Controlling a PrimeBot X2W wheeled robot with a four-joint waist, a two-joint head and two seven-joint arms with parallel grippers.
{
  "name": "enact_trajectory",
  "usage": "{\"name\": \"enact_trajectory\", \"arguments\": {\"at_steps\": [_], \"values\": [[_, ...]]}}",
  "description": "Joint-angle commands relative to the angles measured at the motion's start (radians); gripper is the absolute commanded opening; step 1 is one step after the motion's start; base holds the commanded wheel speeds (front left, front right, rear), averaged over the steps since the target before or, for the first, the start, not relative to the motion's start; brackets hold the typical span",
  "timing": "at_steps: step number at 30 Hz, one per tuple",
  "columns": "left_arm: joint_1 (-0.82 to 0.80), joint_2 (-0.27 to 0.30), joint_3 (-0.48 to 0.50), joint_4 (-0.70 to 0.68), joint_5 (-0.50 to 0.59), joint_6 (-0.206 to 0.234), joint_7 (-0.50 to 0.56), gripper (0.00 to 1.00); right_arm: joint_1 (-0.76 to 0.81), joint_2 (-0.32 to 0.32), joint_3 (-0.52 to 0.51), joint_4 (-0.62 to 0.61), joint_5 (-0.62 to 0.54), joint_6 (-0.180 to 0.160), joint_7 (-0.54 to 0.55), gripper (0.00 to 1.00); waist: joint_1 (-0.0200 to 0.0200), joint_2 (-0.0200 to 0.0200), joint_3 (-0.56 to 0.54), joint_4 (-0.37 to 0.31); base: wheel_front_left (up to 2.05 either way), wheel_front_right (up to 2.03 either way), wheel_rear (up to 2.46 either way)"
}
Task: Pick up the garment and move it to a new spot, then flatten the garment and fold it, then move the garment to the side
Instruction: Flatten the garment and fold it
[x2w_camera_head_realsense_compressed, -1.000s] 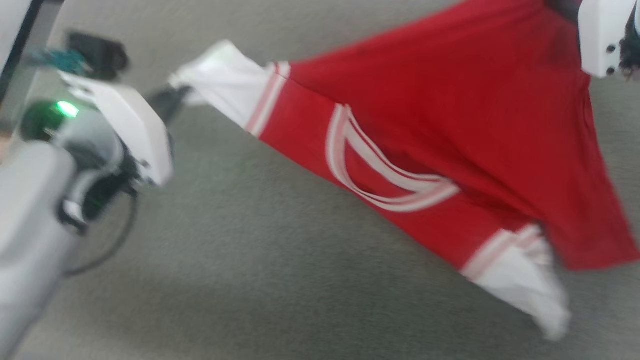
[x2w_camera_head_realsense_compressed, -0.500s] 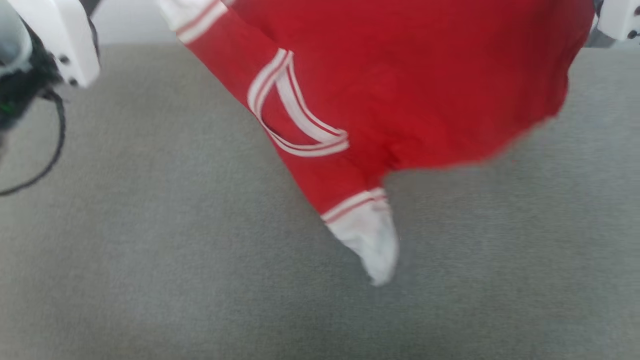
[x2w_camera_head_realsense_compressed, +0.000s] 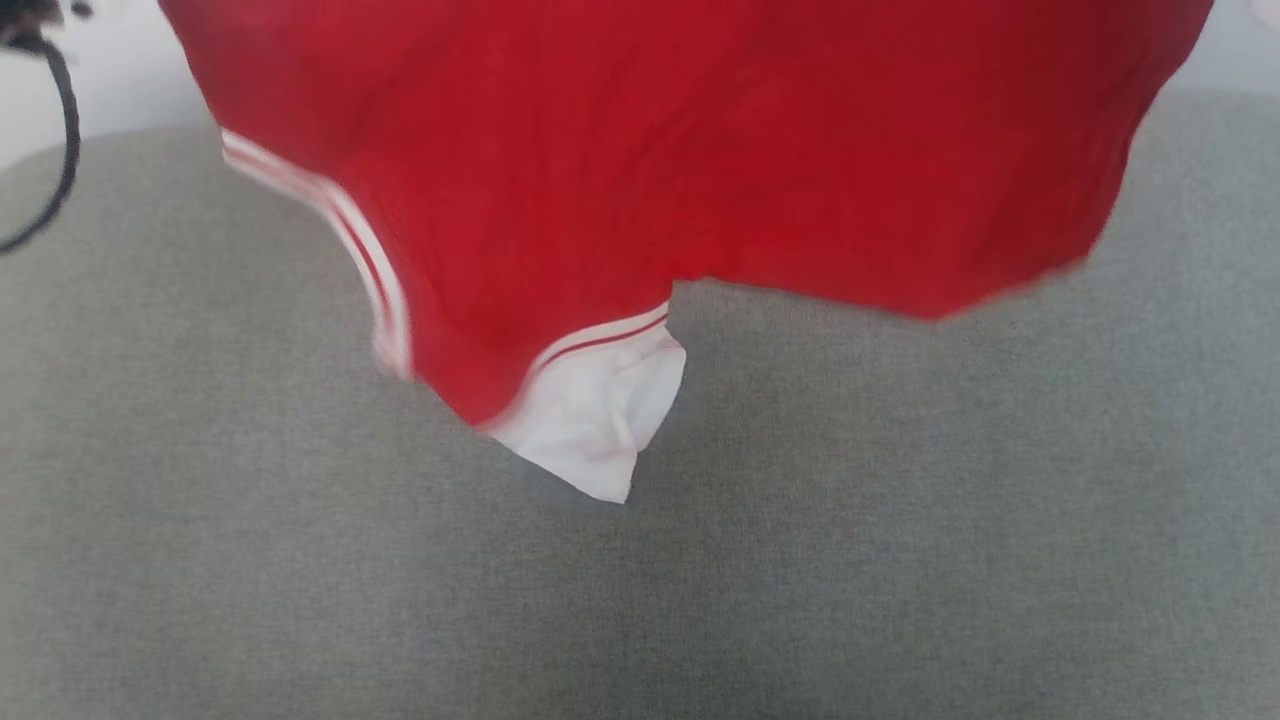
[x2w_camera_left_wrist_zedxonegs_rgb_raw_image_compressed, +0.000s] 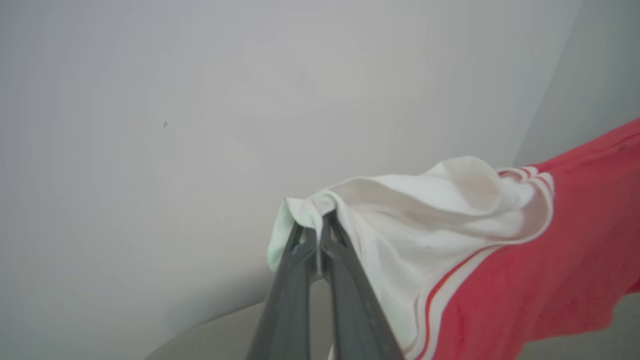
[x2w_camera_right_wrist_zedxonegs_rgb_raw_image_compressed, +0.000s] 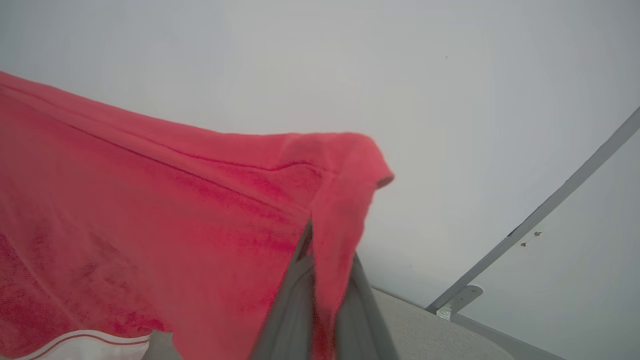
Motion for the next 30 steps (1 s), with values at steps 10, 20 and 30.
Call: {"name": "enact_trajectory", "arguments": {"at_steps": [10,20,30], "values": [[-0.303,-0.098,-0.022,0.243,0.168,-0.073,-0.247,0.0,-0.143,0.116,-0.1,0.206,-0.173,-0.002,-0.23,0.0,0.0,0.0,0.18,-0.005,0.0,0.0,0.0],[-0.556,-0.171,-0.036,0.42,0.351,-0.084,-0.712,0.0,-0.315,0.212,-0.161,0.401,-0.434,-0.002,-0.579,0.0,0.0,0.0,0.299,0.012,0.0,0.0,0.0],[-0.354,-0.231,-0.146,0.59,0.296,-0.165,-0.694,0.0,-0.164,0.241,-0.043,0.489,-0.346,-0.002,-0.485,0.0,0.0,0.0,0.289,0.061,0.0,0.0,0.0]]}}
